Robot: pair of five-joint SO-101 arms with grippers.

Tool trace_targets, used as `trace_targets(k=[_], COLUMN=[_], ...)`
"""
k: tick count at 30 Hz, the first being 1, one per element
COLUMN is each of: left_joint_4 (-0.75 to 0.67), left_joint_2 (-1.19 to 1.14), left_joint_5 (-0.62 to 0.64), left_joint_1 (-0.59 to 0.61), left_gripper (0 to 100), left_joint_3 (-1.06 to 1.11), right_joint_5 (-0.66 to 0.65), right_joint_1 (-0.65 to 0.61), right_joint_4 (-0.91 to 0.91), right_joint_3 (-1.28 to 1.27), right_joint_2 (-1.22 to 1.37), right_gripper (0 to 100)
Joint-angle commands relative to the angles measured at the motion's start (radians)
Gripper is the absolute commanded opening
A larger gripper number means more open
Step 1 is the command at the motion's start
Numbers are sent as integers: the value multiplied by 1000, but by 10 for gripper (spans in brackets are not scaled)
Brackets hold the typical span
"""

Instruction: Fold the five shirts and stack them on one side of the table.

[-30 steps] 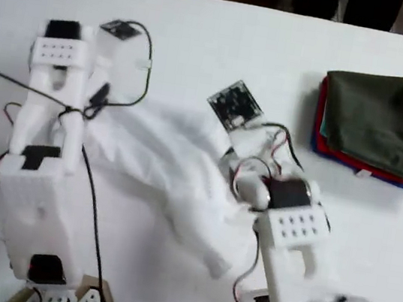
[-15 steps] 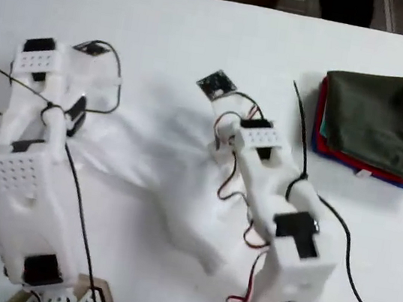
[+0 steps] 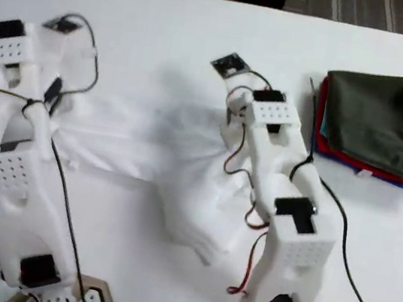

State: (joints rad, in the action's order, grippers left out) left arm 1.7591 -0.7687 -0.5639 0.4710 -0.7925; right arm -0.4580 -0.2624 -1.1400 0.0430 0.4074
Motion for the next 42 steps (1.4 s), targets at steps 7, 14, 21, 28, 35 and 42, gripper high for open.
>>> trace_targets(k=[7,14,21,28,35,42], left_joint_4=[-46,-187,-184,-98,32,34], left_joint_2=[-35,-196,-311,-341,-338,-233], left_joint_5=[107,138,141,195,193,190], left_joint_1=[-138,-112,-44,-37,-43,-40], left_gripper=[26,25,25,25,25,25], left_joint_3=[-102,-185,-420,-550,-716,-550], right_joint_5=[8,3,5,6,6,-2], right_joint_1=[-74,8,79,74,74,61], right_joint_4=[4,119,246,173,51,-108], right_joint_3=[-11,-34,-32,25,37,35], right_joint_2=[-153,-21,101,56,-131,-282], right_gripper=[18,18,18,18,18,18])
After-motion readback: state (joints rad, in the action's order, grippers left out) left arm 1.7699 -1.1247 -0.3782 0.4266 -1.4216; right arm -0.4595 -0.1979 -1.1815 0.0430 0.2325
